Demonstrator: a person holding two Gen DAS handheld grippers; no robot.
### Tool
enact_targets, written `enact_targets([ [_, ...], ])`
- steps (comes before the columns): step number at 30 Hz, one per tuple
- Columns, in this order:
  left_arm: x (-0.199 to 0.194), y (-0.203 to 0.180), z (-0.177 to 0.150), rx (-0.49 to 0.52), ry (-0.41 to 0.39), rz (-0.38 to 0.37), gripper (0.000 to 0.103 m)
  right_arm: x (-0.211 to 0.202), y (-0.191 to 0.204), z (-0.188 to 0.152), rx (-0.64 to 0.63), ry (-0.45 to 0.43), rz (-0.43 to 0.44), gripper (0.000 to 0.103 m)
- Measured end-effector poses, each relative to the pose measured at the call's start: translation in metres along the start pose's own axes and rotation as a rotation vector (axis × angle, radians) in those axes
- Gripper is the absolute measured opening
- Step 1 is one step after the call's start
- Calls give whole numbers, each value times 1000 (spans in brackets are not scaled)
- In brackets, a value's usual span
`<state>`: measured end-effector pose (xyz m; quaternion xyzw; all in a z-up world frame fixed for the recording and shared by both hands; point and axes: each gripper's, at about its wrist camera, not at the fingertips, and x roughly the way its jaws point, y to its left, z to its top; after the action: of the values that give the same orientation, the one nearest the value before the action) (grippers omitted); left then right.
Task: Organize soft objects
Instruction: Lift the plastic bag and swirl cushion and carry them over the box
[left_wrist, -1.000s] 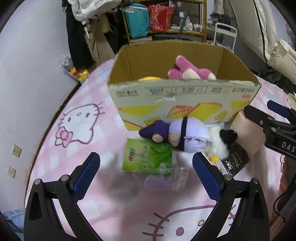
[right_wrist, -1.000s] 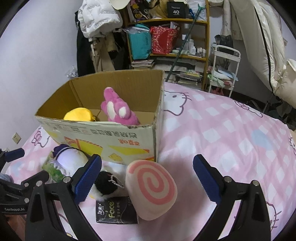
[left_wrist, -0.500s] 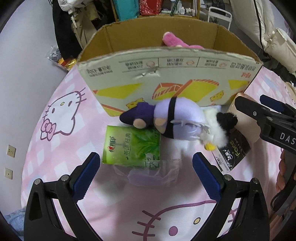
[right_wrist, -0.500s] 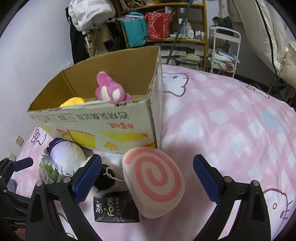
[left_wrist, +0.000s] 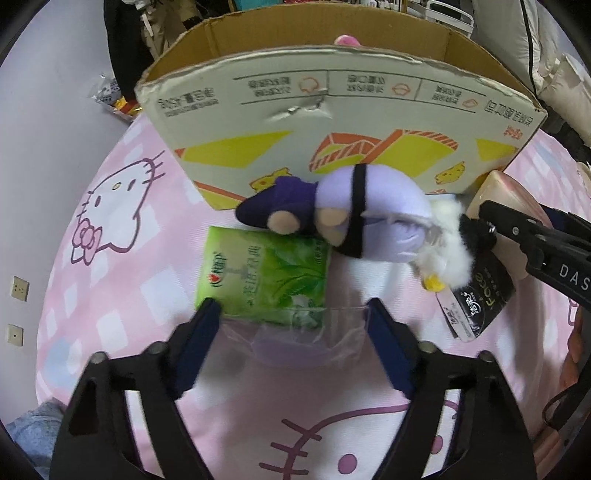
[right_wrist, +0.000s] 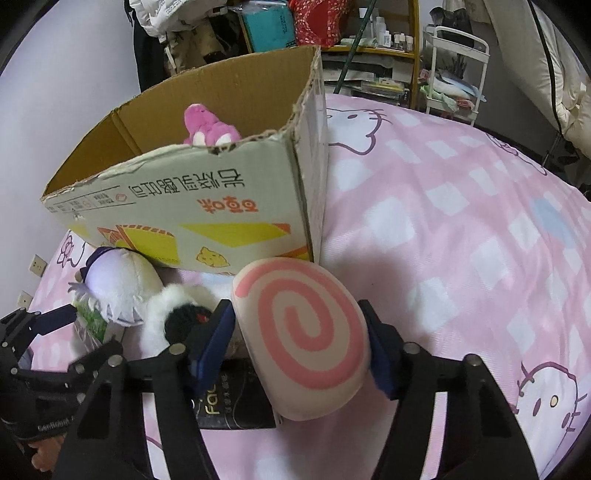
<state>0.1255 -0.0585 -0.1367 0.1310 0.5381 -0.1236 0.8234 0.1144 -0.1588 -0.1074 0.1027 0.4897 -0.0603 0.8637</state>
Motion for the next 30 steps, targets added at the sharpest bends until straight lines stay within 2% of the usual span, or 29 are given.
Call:
enact_targets([
  [6, -2, 2, -1, 1, -10, -8, 76, -4, -2, -3, -2, -7, 10, 58],
  [11, -14, 2, -4, -7, -49, 1, 76, -13, 1, -7, -8, -32, 19, 53],
  [20, -47, 19, -9, -79, -183, 27, 76, -38, -1, -6, 1, -117, 12, 52],
  [25, -68, 19, -13, -90, -262, 85, 76, -62, 0, -6, 5, -217, 0, 52],
  [30, -91, 31, -15, -119, -378, 84, 76, -86, 1, -7, -11, -317, 21, 52],
])
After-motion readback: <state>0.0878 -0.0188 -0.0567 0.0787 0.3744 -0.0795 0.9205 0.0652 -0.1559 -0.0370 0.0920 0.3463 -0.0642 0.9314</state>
